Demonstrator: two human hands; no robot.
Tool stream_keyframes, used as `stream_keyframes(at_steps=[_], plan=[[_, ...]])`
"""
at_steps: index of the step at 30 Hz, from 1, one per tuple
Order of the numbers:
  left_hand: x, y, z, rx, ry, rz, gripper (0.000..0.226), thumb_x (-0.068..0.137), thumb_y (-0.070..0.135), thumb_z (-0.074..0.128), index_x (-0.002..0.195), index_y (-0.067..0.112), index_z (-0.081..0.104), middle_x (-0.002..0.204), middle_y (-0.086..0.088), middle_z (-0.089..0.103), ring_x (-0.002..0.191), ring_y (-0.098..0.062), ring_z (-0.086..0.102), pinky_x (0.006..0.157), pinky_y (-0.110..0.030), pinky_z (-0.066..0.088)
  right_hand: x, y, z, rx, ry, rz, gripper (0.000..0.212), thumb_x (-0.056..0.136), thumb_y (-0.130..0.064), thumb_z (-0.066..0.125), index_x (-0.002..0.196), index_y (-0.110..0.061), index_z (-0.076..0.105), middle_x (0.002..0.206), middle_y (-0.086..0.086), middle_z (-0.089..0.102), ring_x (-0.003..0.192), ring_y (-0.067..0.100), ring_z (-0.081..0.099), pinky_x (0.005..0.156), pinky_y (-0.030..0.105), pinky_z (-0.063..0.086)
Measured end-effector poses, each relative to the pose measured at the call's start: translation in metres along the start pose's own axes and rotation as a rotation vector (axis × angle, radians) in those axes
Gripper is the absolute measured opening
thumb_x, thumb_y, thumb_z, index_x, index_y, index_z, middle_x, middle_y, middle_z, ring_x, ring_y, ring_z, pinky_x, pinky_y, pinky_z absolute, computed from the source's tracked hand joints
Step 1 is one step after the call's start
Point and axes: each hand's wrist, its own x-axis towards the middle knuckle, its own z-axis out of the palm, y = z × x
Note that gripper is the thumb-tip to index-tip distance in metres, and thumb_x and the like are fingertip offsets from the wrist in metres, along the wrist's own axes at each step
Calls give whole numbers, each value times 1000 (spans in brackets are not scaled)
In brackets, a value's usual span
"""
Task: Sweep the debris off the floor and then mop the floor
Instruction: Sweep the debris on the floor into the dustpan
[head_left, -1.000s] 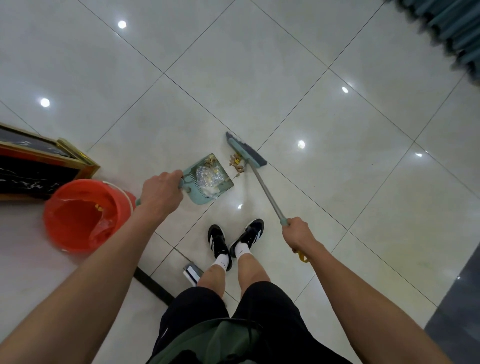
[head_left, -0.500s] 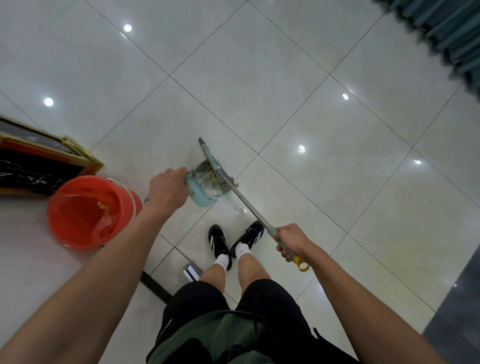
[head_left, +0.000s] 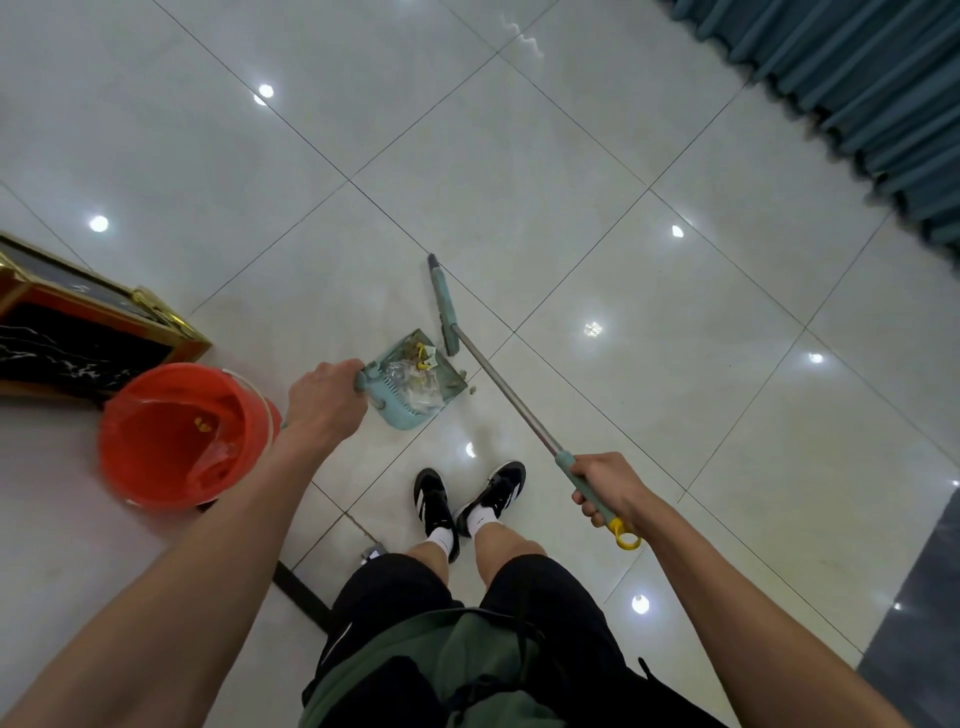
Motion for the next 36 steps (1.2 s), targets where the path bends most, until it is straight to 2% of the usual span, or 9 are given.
stream_keyframes(at_steps=[6,11,16,20,23,28,32,34,36], plan=[[-9,-2,-8,-34,19,-48,9,84,23,56,92,24,61,84,-8,66,79,-35,65,72,-40,55,7,-23,1,-58,-39,-109,26,97,-16,55,119,-3,61,71,15,57,45,18,48,42,25,40],[-30,-2,-13,-50,97,-124,8,84,20,59,91,23,62,84,-10,68,81,-37,65,67,-39,50,28,-35,0,-38,-85,-158,33,95,-10,64,127,-3,59,68,12,58,46,16,49,42,25,43],[-59,6,-9,-78,163,-199,6,87,20,61,91,21,64,79,-9,67,78,-36,65,66,-40,54,44,-51,-4,107,-155,-94,21,97,-8,59,118,-3,60,70,14,57,46,14,46,39,22,41],[-86,19,4,-89,188,-277,13,86,20,61,96,23,68,79,-9,68,76,-35,66,67,-43,56,63,-63,-1,226,-247,-4,22,99,-9,55,115,6,57,73,17,56,42,12,42,34,18,36],[-105,32,15,-97,161,-360,16,86,21,61,100,26,67,80,-5,68,76,-31,66,68,-43,57,77,-64,-1,243,-323,37,20,102,-10,50,116,4,51,75,20,59,38,10,40,33,16,36],[-125,55,32,-113,145,-418,19,84,14,62,98,24,69,86,-8,71,83,-34,66,65,-36,49,97,-53,-3,18,-307,-6,33,103,-11,49,127,11,49,87,23,60,51,18,50,37,21,37],[-136,64,39,-125,120,-432,21,82,11,62,98,24,69,86,-8,70,82,-34,66,67,-37,52,103,-31,-10,-191,-272,-62,39,104,-12,44,142,-3,44,82,18,55,53,19,47,43,23,36],[-141,67,42,-132,105,-430,19,81,11,61,93,25,67,82,-6,68,78,-33,65,67,-40,55,104,-20,-16,-237,-264,-57,39,103,-12,45,140,-3,46,79,17,56,52,18,45,44,23,37],[-145,67,46,-123,101,-408,15,81,13,61,88,26,64,78,-4,66,74,-31,64,66,-41,56,102,-10,-24,-270,-254,-44,32,101,-10,46,131,1,52,79,18,56,50,19,44,45,24,37]])
